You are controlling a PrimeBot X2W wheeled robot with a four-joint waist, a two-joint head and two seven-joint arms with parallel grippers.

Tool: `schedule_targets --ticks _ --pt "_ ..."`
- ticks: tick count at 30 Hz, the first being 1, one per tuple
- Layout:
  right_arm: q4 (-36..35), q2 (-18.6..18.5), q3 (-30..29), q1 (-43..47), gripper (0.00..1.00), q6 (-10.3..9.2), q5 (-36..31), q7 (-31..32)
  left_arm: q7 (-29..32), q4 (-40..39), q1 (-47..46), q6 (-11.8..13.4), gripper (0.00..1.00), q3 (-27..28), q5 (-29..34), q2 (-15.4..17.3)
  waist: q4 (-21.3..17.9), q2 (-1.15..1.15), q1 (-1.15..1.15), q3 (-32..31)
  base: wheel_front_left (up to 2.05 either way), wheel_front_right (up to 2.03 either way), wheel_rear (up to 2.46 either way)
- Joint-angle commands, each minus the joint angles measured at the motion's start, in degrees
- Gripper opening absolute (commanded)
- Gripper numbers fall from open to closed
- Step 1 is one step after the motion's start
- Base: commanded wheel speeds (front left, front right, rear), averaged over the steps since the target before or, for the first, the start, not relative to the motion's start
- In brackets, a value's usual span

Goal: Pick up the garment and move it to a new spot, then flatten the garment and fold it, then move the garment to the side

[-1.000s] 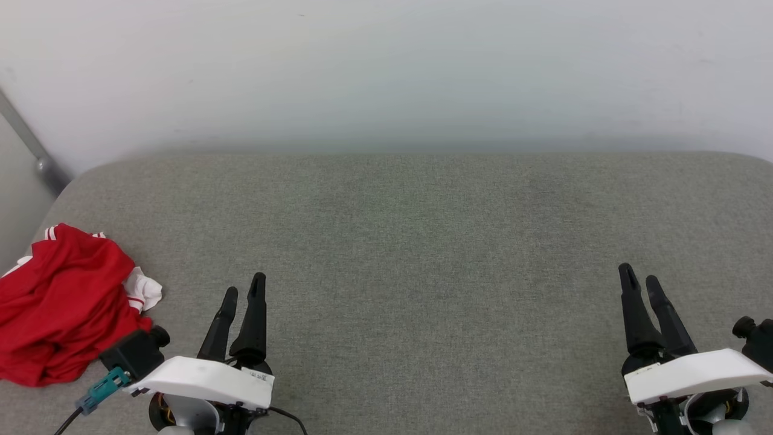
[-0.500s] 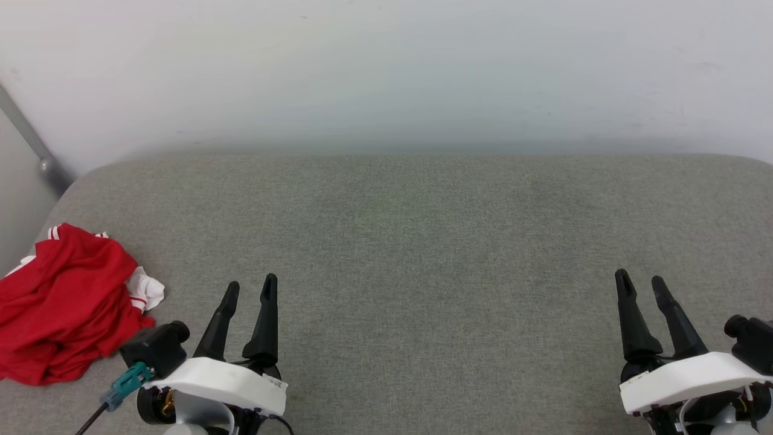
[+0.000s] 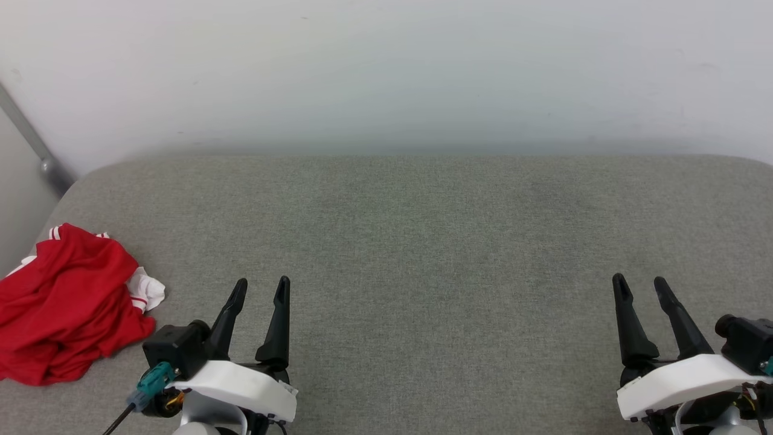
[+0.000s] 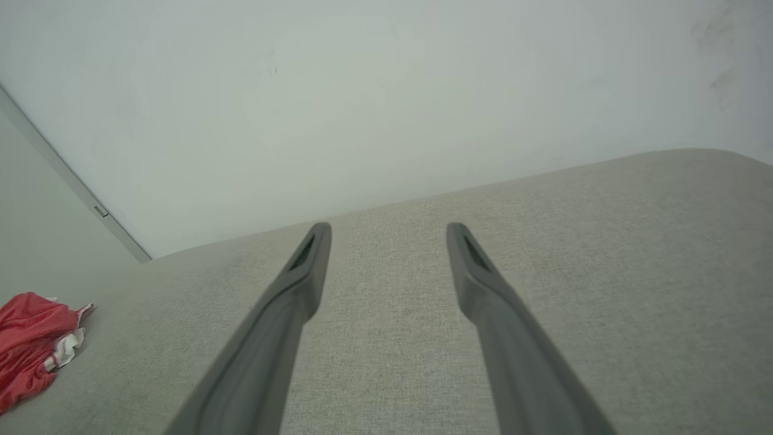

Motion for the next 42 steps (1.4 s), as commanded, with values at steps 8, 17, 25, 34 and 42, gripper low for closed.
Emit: schedule_targets --ticks 8,17,25,34,42 --pt "-1.2 0.0 0.2 0.3 1.0 0.0 -5.4 0.3 -1.5 0.4 -1.3 0.5 1.0 -0.3 4.9 0.7 -0.1 0.0 0.0 0.0 0.0 0.0 0.0" --pt "-1.8 0.0 0.3 0.9 1.0 0.0 -9.8 0.3 -2.6 1.5 -1.5 0.4 1.0 -0.8 8.7 0.8 -0.1 0.0 0.0 0.0 0.0 0.0 0.0" --pt "-2.7 0.0 0.2 1.3 1.0 -0.01 -14.2 0.1 -3.8 2.9 -1.7 0.2 1.0 -1.3 12.4 0.6 -0.1 0.0 0.0 -0.1 0.0 0.0 0.0" --pt "-3.2 0.1 0.1 1.5 1.0 -0.01 -17.2 -0.2 -4.8 4.1 -1.9 0.1 1.0 -1.2 15.2 0.4 -0.1 0.0 0.0 -0.2 0.0 0.0 0.0" --pt "-3.3 0.1 -0.1 1.9 1.0 -0.01 -19.4 -0.7 -5.6 4.9 -2.1 -0.1 1.0 -1.3 17.5 0.3 0.0 0.0 0.0 -0.2 0.0 0.0 0.0"
